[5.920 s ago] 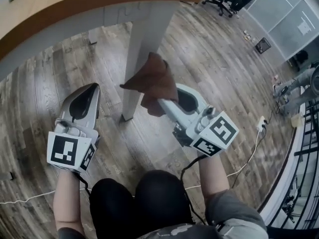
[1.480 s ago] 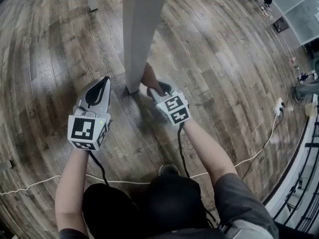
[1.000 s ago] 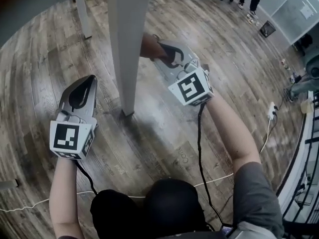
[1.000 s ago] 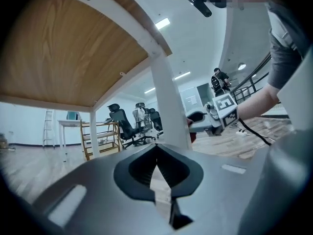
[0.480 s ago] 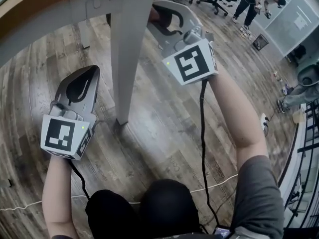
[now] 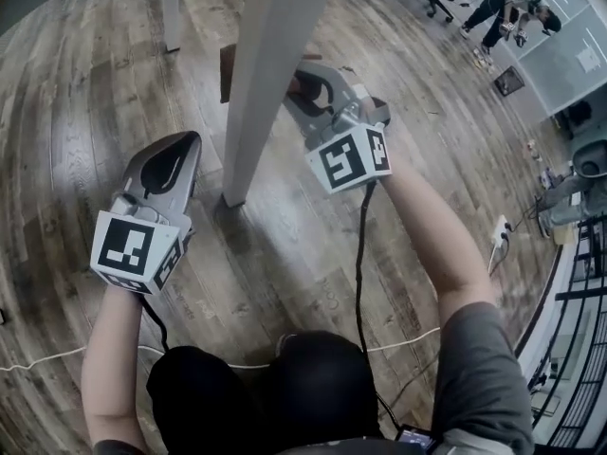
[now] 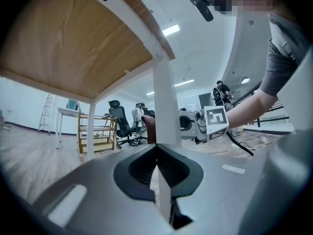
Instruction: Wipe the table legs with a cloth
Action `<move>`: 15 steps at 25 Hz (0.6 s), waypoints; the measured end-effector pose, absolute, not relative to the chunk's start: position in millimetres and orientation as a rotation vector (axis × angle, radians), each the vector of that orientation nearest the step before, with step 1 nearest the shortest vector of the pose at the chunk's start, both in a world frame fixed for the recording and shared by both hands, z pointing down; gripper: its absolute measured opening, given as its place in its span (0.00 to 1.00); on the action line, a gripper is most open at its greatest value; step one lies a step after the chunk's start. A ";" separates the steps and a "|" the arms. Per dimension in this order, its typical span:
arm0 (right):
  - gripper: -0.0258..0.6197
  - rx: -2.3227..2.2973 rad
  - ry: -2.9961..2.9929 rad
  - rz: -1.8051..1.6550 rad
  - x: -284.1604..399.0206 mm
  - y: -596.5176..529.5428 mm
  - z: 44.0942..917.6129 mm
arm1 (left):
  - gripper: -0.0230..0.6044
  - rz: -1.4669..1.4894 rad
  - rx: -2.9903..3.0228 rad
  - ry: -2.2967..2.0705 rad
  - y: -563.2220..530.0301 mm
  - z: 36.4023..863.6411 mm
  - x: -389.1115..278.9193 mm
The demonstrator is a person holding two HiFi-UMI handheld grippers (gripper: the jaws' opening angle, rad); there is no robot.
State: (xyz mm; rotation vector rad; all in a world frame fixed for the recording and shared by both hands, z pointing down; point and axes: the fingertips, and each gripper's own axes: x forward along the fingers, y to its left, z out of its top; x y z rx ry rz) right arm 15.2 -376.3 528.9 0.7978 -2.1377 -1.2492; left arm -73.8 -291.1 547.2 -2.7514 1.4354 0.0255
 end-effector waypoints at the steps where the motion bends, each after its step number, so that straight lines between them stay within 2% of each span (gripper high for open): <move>1: 0.18 0.786 -2.130 -1.232 15.4 -376.6 544.3 | 0.07 0.010 -2.758 1.443 -289.3 557.7 -74.8; 15: 0.18 0.611 -2.032 -1.029 17.6 -373.2 729.0 | 0.07 -0.225 -2.960 1.659 -270.6 714.9 -80.9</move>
